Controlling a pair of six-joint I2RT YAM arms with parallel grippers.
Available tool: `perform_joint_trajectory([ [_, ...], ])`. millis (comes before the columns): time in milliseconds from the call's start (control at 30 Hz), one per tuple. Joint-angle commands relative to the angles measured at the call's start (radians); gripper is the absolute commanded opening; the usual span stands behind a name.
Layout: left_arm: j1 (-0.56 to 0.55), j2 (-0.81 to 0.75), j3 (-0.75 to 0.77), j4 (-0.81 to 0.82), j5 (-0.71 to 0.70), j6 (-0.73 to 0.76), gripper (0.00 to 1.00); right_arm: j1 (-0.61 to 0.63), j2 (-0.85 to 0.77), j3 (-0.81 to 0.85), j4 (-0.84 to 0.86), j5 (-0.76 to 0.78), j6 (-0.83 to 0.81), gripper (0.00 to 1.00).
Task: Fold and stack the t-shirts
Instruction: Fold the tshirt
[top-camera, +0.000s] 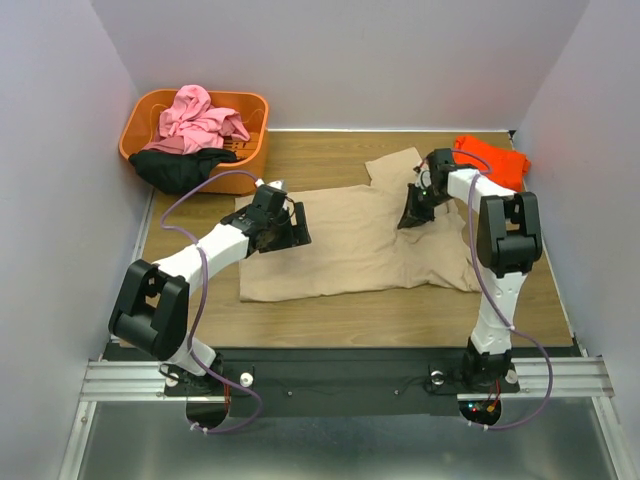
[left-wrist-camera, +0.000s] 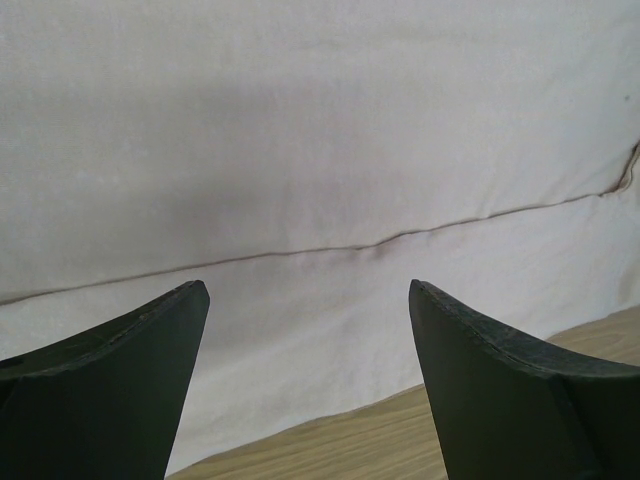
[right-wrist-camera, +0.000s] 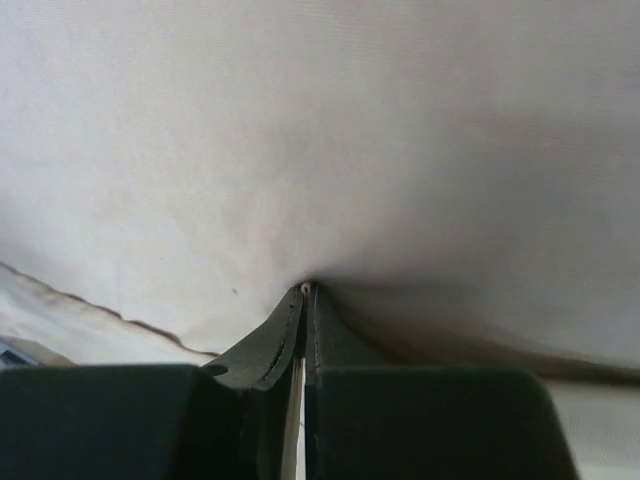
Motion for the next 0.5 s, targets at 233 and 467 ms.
perform_joint_trajectory([
  [233,-0.007,-0.043,-0.021,-0.001,-0.011,-0.012,0.93,0.026,-0.022,0.118,-0.025,0.018,-0.014,0.54],
  [467,-0.007,-0.024,-0.026,-0.020,-0.035,-0.012,0.93,-0.008,-0.182,0.120,-0.029,0.170,0.041,0.71],
])
